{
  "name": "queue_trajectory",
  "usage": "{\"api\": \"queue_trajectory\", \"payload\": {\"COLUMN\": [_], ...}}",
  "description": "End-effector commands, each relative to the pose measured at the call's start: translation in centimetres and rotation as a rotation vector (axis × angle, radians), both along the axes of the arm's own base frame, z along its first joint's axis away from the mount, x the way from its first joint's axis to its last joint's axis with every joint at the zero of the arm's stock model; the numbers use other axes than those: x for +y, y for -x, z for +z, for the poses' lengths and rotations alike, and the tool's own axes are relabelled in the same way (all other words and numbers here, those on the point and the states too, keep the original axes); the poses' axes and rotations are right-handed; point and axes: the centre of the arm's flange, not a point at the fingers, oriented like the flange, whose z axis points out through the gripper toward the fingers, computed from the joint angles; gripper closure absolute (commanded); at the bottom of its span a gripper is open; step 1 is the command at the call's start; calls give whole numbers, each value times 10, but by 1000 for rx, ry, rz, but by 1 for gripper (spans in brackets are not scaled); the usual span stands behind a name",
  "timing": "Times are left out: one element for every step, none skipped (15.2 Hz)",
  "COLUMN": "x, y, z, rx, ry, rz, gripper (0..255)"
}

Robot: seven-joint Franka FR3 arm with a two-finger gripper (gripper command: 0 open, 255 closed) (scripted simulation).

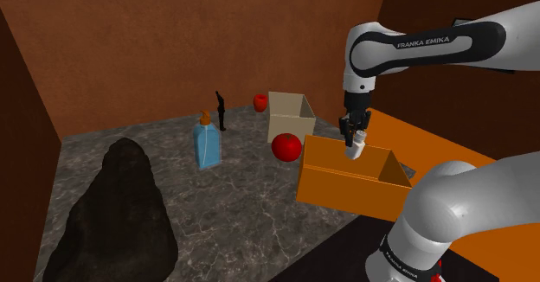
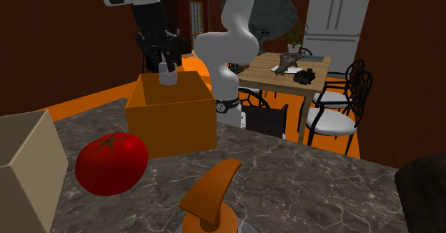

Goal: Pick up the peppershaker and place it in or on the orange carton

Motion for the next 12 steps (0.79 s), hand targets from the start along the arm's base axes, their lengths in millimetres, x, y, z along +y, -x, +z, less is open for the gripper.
{"api": "queue_trajectory", "payload": {"x": [0,0,0,0,0,0,0,0,0,0,-1,-1], "y": [0,0,0,0,0,0,0,0,0,-3,-6,-9], "z": [0,0,0,0,0,0,0,0,0,13,26,39], "rx": [0,0,0,0,0,0,0,0,0,0,0,0], "ry": [0,0,0,0,0,0,0,0,0,0,0,0], "rz": [0,0,0,0,0,0,0,0,0,0,0,0], "gripper": [255,255,255,0,0,0,0,0,0,0,0,0]}}
